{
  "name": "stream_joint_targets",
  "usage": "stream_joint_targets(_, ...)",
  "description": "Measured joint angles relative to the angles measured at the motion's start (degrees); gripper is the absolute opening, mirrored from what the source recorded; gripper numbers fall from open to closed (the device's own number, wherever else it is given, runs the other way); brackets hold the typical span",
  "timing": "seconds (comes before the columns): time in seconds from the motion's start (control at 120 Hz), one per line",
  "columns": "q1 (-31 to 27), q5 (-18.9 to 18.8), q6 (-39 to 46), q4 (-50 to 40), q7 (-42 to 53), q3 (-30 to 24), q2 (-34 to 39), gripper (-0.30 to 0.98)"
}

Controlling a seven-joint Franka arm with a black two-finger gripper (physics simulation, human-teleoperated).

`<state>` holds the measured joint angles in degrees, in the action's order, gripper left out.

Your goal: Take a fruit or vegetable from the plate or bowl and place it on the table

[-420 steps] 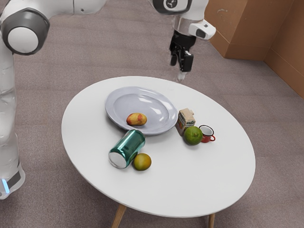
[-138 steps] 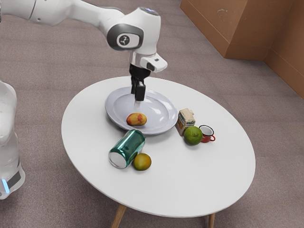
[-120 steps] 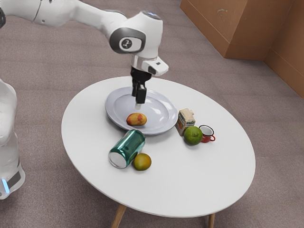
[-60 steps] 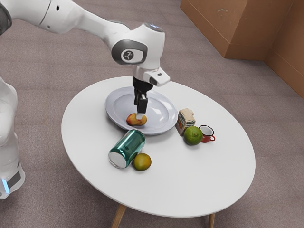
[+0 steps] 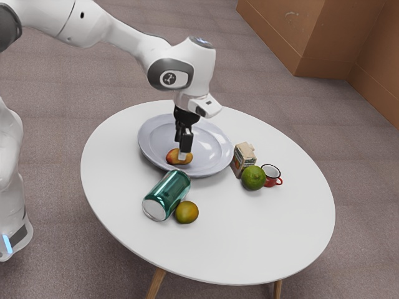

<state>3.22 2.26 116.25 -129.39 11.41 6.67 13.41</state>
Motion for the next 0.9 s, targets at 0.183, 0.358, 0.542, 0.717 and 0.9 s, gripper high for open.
stream_joint_targets(0.183,0.1,0.0,0.6,-0.4,0.0,0.1,-0.4,0.68)
stream_joint_targets(0.358,0.0,0.1,0.9,-0.3,0.1,0.1,-1.2,0.64)
stream_joint_targets(0.542,0.0,0.1,1.1,-0.3,0.1,0.1,-1.6,0.47)
stream_joint_targets(0.717,0.0,-0.2,1.5,-0.2,0.0,0.2,-1.9,0.24)
stream_joint_targets(0.9,1.6,-0.8,1.5,0.2,-0.4,0.3,-0.1,0.13)
